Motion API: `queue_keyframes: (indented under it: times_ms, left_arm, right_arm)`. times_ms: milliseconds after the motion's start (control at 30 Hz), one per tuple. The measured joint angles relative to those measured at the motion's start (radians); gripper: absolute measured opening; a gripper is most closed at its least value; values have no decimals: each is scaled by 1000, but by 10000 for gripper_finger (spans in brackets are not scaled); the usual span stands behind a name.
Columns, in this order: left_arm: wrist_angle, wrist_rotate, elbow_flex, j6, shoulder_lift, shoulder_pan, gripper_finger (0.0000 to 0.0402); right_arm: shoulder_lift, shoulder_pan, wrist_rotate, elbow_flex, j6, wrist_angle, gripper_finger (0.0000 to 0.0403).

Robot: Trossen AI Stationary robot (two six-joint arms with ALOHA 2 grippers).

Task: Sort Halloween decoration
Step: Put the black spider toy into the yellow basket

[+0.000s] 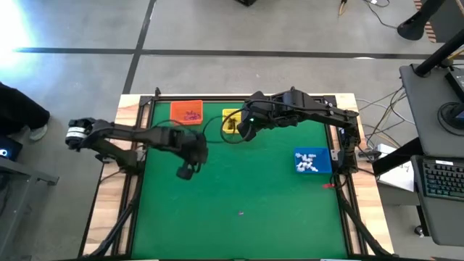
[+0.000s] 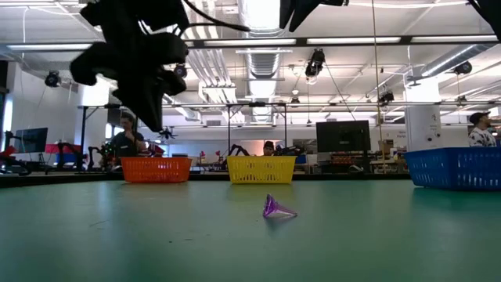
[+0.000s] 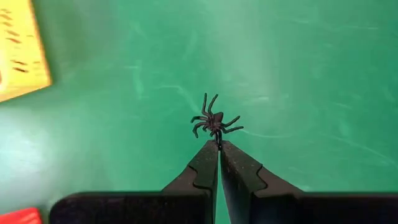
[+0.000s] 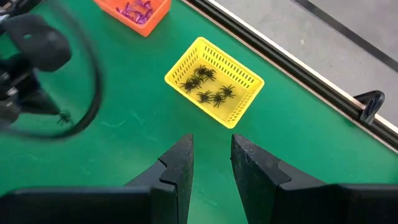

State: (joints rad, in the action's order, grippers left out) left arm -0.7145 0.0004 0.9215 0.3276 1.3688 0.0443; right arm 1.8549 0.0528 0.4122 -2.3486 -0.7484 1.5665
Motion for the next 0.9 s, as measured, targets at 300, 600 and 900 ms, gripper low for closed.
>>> queue_keyframes:
  times_ms: [300,600,900]
  left_arm:
    - [69,11,20,92,35,182,0]
    - [68,11,194,178,137,306,0]
    - [65,68,391,206,272,398,0]
  right_arm:
    - [0,0,0,0,2,0,100]
    - [0,0,8,0,44,-1,100]
    - [0,0,9,0,90,-1,100]
